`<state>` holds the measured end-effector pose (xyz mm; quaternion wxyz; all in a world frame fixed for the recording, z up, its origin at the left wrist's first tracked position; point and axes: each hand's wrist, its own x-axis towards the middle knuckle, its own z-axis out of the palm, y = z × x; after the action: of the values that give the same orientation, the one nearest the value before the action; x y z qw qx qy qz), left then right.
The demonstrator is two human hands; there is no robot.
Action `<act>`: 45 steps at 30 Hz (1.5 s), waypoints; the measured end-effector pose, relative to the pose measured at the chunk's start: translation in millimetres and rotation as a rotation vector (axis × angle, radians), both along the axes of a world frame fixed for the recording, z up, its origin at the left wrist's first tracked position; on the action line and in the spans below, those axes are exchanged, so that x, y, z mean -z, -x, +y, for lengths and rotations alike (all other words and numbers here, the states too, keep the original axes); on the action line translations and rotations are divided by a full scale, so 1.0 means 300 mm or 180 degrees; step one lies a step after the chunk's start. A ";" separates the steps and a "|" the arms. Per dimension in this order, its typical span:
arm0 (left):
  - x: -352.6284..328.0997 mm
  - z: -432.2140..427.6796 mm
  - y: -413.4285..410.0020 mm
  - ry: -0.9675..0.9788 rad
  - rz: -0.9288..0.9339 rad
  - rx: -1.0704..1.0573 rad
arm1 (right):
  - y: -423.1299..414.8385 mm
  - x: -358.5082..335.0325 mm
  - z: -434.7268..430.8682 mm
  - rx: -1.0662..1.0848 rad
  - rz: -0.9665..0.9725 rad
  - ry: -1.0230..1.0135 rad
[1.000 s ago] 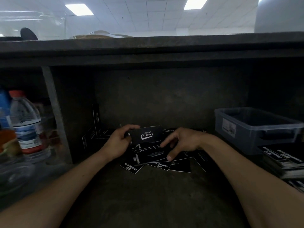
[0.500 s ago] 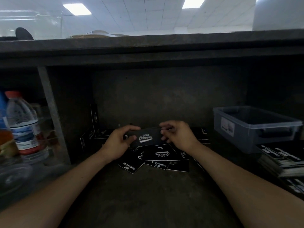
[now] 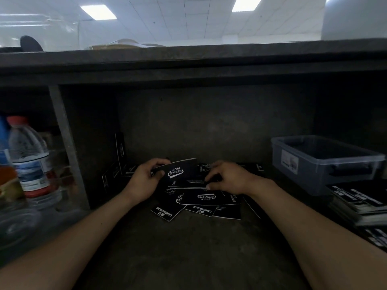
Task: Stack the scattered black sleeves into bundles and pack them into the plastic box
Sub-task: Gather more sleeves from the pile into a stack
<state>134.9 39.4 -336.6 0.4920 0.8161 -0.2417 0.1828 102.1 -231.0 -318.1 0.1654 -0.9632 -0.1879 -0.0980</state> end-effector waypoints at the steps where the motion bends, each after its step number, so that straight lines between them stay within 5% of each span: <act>1: -0.001 -0.001 0.002 0.0017 -0.0014 -0.0009 | 0.000 0.000 -0.001 -0.0033 0.0007 -0.0040; 6: -0.013 -0.009 0.018 0.0090 -0.0025 0.0046 | 0.013 -0.018 -0.012 -0.0206 0.0067 -0.0202; 10: -0.025 -0.023 0.046 0.0285 0.0302 0.0288 | 0.021 -0.037 -0.004 -0.0133 -0.0753 -0.0390; 16: -0.010 -0.019 0.044 0.0087 0.0121 0.0388 | 0.007 0.011 0.064 0.0053 -0.1022 -0.1711; 27: -0.010 0.003 0.013 0.0000 0.0219 -0.0031 | 0.011 0.018 0.024 -0.0032 0.0405 -0.0942; 31: -0.013 0.004 0.021 0.0013 0.0241 0.0028 | 0.029 0.007 0.019 0.0173 0.0334 -0.0878; 39: -0.015 -0.023 0.040 0.0231 0.0386 0.0267 | 0.019 0.016 0.067 0.0855 -0.0127 -0.2065; 45: -0.008 -0.009 0.030 0.0254 0.0614 0.0480 | 0.015 -0.004 0.030 0.0695 0.0500 -0.3113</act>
<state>126.0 36.8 -334.3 0.5574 0.7892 -0.2465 0.0755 97.6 -222.1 -316.9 0.5996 -0.7915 -0.0052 -0.1185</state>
